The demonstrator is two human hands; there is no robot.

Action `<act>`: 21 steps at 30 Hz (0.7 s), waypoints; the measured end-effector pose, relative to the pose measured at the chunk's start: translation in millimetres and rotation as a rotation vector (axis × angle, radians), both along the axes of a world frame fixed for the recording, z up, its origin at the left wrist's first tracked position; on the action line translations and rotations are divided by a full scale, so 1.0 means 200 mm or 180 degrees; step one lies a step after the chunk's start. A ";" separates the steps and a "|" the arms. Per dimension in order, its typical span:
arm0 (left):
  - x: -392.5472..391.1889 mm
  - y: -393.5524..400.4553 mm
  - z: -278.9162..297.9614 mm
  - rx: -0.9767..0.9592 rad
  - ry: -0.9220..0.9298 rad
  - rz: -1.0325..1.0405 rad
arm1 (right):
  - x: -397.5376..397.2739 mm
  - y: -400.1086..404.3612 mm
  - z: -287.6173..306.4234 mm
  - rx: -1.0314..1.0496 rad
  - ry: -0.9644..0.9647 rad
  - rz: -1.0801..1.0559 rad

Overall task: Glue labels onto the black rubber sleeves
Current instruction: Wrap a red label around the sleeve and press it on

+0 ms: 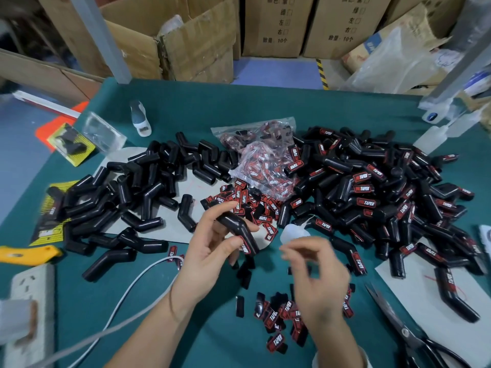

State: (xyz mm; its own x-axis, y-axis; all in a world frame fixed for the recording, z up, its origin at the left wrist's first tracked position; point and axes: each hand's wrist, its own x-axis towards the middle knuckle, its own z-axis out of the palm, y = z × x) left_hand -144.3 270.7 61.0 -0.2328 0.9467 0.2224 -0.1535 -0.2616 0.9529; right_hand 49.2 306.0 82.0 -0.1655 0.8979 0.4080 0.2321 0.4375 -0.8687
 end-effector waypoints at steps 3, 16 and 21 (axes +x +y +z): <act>-0.01 0.00 0.00 -0.0197 -0.0219 0.0014 | 0.14 0.09 0.03 -0.0227 0.0187 -0.0576; 0.02 -0.01 0.06 -0.0076 -0.1112 -0.0871 | 0.20 0.22 -0.10 -0.1313 -0.1285 0.0297; 0.03 -0.02 0.04 0.0035 -0.1438 -0.1073 | 0.19 0.22 -0.09 -0.1446 -0.1150 0.0229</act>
State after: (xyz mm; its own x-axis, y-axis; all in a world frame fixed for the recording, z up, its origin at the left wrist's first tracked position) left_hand -139.2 265.9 68.3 0.0078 0.9834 0.1812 -0.6226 -0.1370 0.7705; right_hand 86.8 350.0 64.8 -0.2895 0.9509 -0.1090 0.5321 0.0652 -0.8442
